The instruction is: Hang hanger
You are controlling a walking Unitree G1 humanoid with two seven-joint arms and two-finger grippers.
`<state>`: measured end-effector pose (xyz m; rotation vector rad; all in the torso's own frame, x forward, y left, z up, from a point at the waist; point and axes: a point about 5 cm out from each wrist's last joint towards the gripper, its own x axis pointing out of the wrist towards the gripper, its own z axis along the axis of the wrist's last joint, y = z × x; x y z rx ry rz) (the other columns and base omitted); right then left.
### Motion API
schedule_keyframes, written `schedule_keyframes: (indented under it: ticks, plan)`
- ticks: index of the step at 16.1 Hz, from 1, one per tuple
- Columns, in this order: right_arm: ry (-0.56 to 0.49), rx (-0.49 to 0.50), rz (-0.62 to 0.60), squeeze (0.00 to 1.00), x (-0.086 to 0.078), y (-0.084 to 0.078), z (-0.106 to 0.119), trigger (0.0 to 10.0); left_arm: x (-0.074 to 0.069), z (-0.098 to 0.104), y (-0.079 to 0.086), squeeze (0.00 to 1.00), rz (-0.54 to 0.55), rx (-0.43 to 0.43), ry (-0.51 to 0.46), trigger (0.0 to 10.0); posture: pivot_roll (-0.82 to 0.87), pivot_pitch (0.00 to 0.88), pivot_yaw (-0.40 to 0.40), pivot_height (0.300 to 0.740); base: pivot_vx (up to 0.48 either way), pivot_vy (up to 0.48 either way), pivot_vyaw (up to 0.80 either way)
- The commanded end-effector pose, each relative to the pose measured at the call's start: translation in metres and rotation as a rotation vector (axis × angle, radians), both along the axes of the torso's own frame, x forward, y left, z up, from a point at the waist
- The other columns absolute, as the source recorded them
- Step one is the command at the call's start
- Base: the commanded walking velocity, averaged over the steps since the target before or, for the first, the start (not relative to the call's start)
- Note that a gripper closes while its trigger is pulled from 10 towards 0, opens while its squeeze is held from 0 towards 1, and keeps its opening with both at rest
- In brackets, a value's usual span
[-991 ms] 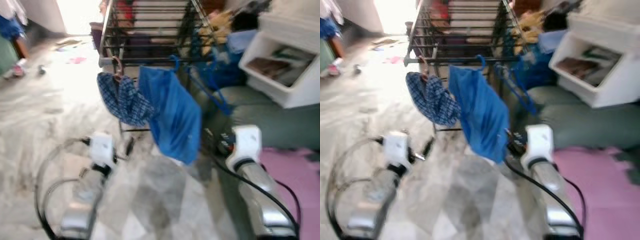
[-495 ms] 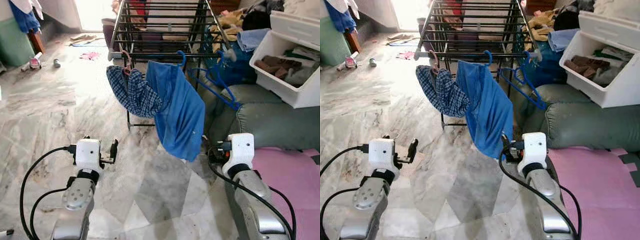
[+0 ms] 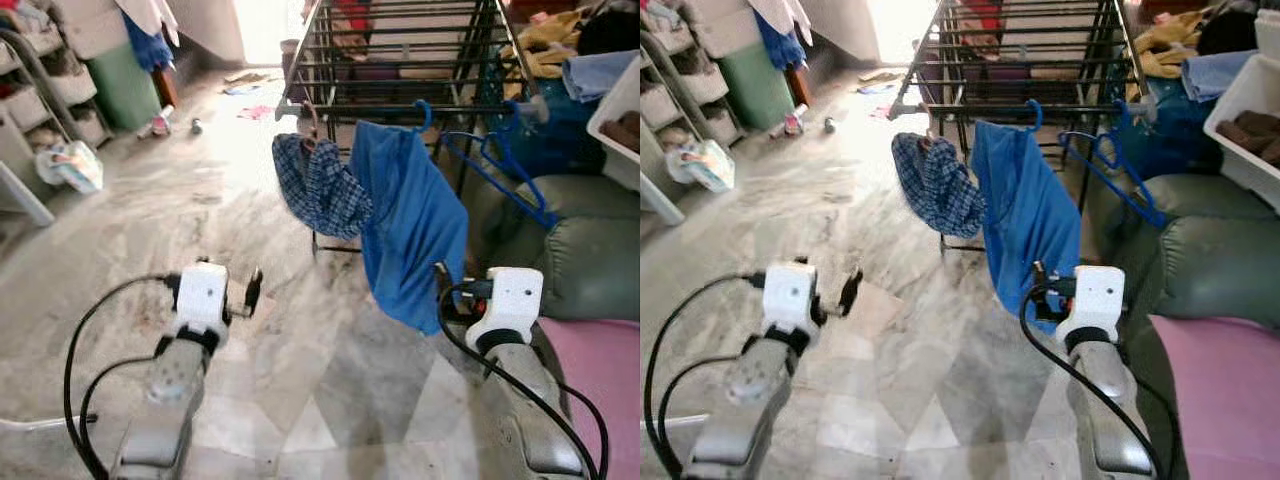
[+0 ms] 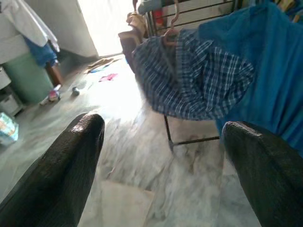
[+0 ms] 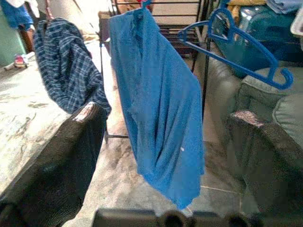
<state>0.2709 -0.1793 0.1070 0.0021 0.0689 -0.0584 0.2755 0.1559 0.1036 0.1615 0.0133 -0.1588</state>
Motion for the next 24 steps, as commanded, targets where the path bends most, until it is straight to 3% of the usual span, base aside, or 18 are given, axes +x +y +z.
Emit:
schedule_keyframes:
  ticks: [1,9,12,13,18,19,24]
  plan:
    - [-0.005,-0.018,0.023,0.00,-0.002,0.004,0.002,10.0,0.002,-0.003,0.000,0.00,-0.005,0.007,0.021,10.0,0.03,0.041,0.064,0.740,0.000,0.000,0.60]
    - [-0.013,-0.012,0.090,0.00,0.004,0.017,0.006,10.0,0.001,-0.010,-0.008,0.00,0.004,-0.009,0.032,10.0,0.03,0.049,0.026,0.740,0.000,0.000,0.80]
    - [-0.024,-0.027,0.125,0.00,0.006,0.019,0.010,10.0,0.002,-0.007,0.000,0.00,0.071,0.010,0.008,10.0,0.03,0.055,0.020,0.740,0.000,0.000,0.80]
    - [-0.023,-0.027,0.134,0.00,0.006,0.019,0.010,10.0,-0.001,-0.005,0.006,0.00,0.132,-0.008,0.006,10.0,0.04,0.061,0.016,0.740,0.000,0.000,0.80]
    - [-0.027,-0.032,0.163,0.00,0.007,0.024,0.012,10.0,-0.010,-0.006,0.014,0.00,0.223,-0.018,-0.009,10.0,0.05,0.071,-0.001,0.740,0.000,0.000,0.80]
    - [-0.037,-0.040,0.182,0.00,0.008,0.024,0.014,10.0,-0.015,-0.003,0.022,0.00,0.270,-0.023,-0.032,10.0,0.06,0.075,-0.006,0.740,0.000,0.000,0.80]
    - [-0.031,-0.055,0.193,0.00,0.006,0.017,0.014,10.0,-0.023,-0.001,0.029,0.00,0.202,-0.046,-0.032,10.0,0.06,0.082,-0.016,0.740,0.000,0.000,0.80]
